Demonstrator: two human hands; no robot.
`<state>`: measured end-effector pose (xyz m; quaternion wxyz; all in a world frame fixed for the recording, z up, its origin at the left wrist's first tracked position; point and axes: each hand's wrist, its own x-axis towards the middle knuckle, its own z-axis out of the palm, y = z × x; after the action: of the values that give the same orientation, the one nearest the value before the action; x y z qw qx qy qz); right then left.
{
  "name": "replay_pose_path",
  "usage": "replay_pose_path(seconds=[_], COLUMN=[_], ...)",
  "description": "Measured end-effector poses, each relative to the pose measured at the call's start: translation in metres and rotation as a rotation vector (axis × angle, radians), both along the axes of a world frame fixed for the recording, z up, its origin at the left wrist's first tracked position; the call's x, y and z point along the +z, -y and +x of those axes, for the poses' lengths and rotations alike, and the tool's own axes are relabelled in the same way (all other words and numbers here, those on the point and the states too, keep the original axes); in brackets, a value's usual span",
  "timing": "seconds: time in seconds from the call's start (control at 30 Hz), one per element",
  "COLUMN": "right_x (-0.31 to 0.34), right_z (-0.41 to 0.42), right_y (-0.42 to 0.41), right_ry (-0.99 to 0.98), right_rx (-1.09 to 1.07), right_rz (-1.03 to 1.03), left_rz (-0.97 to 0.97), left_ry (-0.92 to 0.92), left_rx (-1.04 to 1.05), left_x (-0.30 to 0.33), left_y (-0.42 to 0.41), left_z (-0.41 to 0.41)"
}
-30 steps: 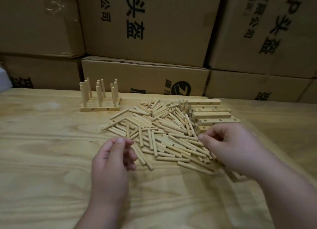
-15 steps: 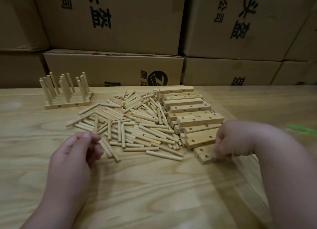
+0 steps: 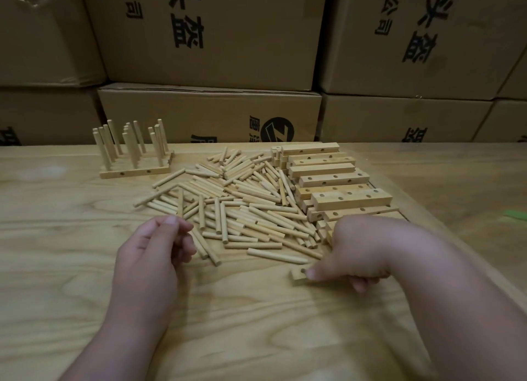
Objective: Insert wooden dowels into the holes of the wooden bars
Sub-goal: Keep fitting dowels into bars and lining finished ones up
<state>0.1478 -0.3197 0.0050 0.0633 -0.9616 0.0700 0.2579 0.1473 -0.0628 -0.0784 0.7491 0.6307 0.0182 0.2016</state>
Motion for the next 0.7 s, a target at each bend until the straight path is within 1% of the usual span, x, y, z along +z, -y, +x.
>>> replay_pose_path(seconds=[0.13,0.27,0.4,0.47,0.53,0.6,0.7], right_x=[-0.01,-0.002,0.002,-0.002,-0.003,-0.003,-0.002], right_z=[-0.009,-0.013,-0.016,-0.014,-0.012,-0.01,-0.009], right_y=[-0.041,-0.04,-0.039,-0.04,-0.04,-0.042,-0.052], right_ry=[0.044,0.21,0.159,0.177,0.252,0.357,0.441], right_rx=[0.145,0.199,0.266,0.32,0.326,0.284,0.221], right_rz=[0.046,0.037,0.016,0.018,0.108,0.278,0.508], left_rz=[0.006,0.009,0.026,0.029,0.018,-0.022,-0.108], left_ry=[0.0,-0.006,-0.001,0.014,0.047,0.077,0.034], left_rx=[-0.001,-0.007,-0.022,-0.022,-0.003,-0.019,-0.177], left_x=[0.0,0.0,0.0,0.0,0.003,0.005,0.006], left_y=[0.0,-0.001,0.001,0.001,0.001,0.001,0.006], left_z=[0.0,0.0,-0.001,-0.002,-0.004,-0.005,-0.006])
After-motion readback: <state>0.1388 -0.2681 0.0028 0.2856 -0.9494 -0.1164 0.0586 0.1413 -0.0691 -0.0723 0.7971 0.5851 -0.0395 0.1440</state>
